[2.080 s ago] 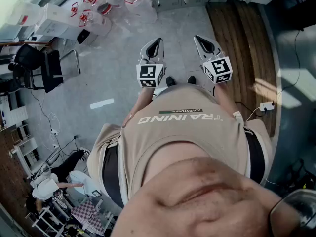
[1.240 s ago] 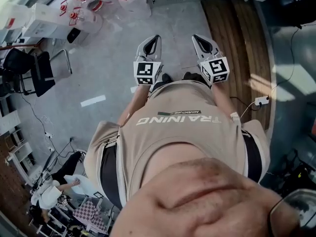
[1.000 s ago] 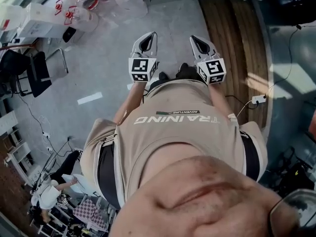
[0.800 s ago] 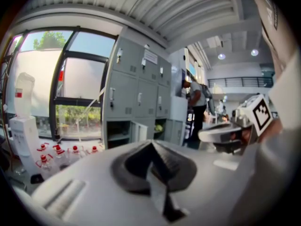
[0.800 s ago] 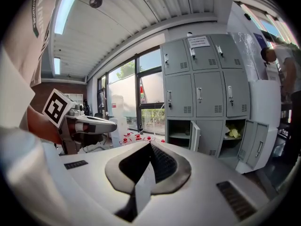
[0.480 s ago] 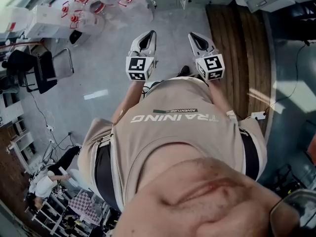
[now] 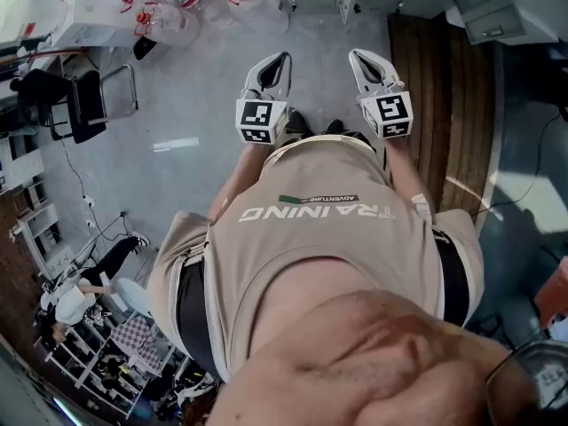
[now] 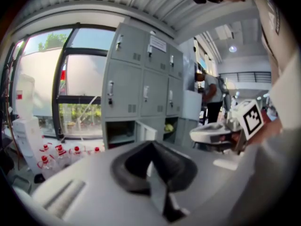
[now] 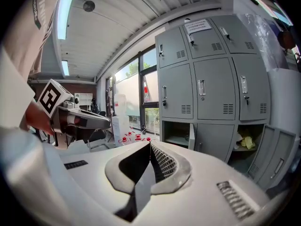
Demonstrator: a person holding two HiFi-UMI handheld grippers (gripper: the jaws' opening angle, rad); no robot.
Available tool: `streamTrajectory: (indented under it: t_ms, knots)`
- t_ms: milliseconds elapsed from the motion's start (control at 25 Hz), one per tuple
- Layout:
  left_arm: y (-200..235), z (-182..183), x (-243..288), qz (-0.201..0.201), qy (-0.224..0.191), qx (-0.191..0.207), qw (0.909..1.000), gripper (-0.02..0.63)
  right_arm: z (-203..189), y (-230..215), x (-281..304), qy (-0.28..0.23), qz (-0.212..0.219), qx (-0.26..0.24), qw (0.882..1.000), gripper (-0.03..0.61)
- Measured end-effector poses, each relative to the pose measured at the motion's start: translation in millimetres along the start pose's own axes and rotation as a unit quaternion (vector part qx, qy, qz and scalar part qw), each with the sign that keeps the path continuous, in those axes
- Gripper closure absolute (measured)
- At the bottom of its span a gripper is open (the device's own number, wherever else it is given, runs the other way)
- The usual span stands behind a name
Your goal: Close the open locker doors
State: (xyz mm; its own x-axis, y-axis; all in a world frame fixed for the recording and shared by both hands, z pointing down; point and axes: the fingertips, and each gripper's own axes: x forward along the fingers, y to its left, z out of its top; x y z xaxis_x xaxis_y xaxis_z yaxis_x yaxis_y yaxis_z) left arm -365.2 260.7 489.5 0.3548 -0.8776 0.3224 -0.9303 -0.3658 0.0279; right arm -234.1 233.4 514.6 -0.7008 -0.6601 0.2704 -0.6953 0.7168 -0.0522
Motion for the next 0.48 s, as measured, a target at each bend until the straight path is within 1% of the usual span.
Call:
streamTrajectory:
  t_ms: [200,320,400,480]
  knots:
    - [23.7,-3.8,17.4,-0.004,0.008,0.002,1.0000,0.618,1.4,-9.3,29.4,0.008,-0.006,0.010,1.000,0.565]
    - [41.8,-2.0,36.8,-0.017,0.008,-0.006,0.9998,0.618,8.3,-15.3,45.1,0.019,-0.026,0.010,0.999,0.563]
    - [55.7,14.7,53.9,-0.030,-0.005,-0.005,0.9995,0.618,19.5,-23.3,56.5,0.020,-0.041,0.010,0.999,0.564]
    - [65.8,35.6,68.3,-0.045,-0.022,0.006,0.9987,0.618,27.5,-30.8,66.3,0.020,-0.054,0.009,0.998,0.563]
